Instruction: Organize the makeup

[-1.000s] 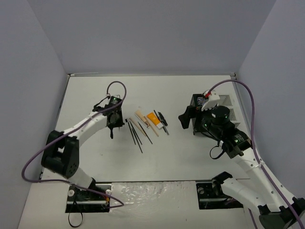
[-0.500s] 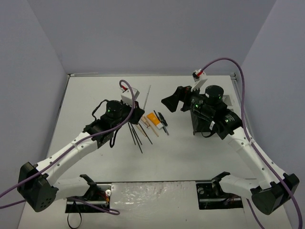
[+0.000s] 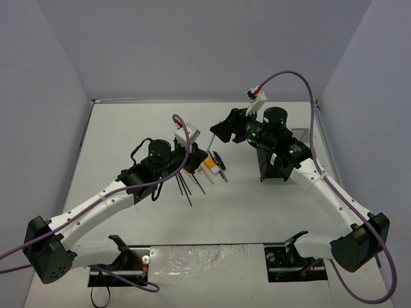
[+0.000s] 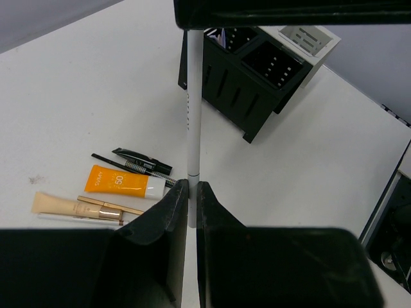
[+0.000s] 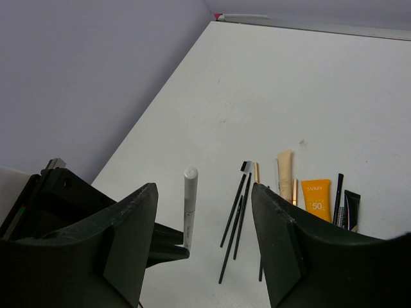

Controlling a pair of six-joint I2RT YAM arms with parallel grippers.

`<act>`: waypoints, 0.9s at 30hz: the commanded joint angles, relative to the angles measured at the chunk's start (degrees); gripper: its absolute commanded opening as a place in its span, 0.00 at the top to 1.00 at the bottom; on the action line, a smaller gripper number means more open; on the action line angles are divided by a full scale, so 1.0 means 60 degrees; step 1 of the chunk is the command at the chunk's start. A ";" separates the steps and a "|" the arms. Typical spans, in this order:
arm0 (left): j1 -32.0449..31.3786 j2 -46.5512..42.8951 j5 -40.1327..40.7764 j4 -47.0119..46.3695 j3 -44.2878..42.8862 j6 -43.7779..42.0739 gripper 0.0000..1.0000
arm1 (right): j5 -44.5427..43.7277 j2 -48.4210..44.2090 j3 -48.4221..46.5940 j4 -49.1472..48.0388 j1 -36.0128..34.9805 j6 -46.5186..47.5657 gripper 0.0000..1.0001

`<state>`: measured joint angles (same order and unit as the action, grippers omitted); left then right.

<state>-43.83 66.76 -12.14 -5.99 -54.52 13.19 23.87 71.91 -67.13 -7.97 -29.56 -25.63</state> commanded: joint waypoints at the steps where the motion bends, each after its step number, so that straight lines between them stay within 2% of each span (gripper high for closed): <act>1: -0.0064 0.0078 -0.0219 -0.0920 -0.0771 -0.0234 1.00 | 0.0167 0.0071 -0.0486 -0.0972 -0.0215 0.0039 0.47; 12: -0.0064 0.0312 -0.0333 -0.0862 -0.0946 -0.0121 1.00 | 0.0039 0.0245 -0.0443 -0.0931 -0.0317 0.0155 0.78; 17: -0.0064 0.0240 -0.0306 -0.0832 -0.0933 -0.0088 1.00 | -0.0447 0.0232 -0.0354 -0.0767 -0.0318 0.0361 1.00; 19: -0.0064 0.0254 -0.0276 -0.0773 -0.0947 -0.0041 0.95 | -0.0621 0.0179 -0.0325 -0.0679 -0.0318 0.0490 1.00; 20: -0.0064 0.0255 -0.0173 -0.0721 -0.0947 0.0021 0.90 | -0.0767 0.0148 -0.0325 -0.0627 -0.0318 0.0584 1.00; 21: -0.0056 0.0255 -0.0021 -0.0669 -0.0955 0.0098 0.79 | -0.0915 0.0098 -0.0340 -0.0559 -0.0310 0.0672 1.00; 22: -0.0049 0.0255 0.0170 -0.0583 -0.0971 0.0175 0.66 | -0.1079 0.0048 -0.0366 -0.0463 -0.0301 0.0788 1.00; 23: -0.0047 0.0258 0.0470 -0.0385 -0.1013 0.0239 0.45 | -0.1349 -0.0008 -0.0418 -0.0283 -0.0285 0.0993 1.00; 27: 0.0073 0.0359 0.1717 0.1053 -0.1659 0.0399 0.08 | -0.3760 -0.0523 -0.0540 0.0364 0.0108 0.1834 1.00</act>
<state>-43.88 69.54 -9.31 -3.66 -57.09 14.32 15.47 72.85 -67.18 -6.06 -31.08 -20.64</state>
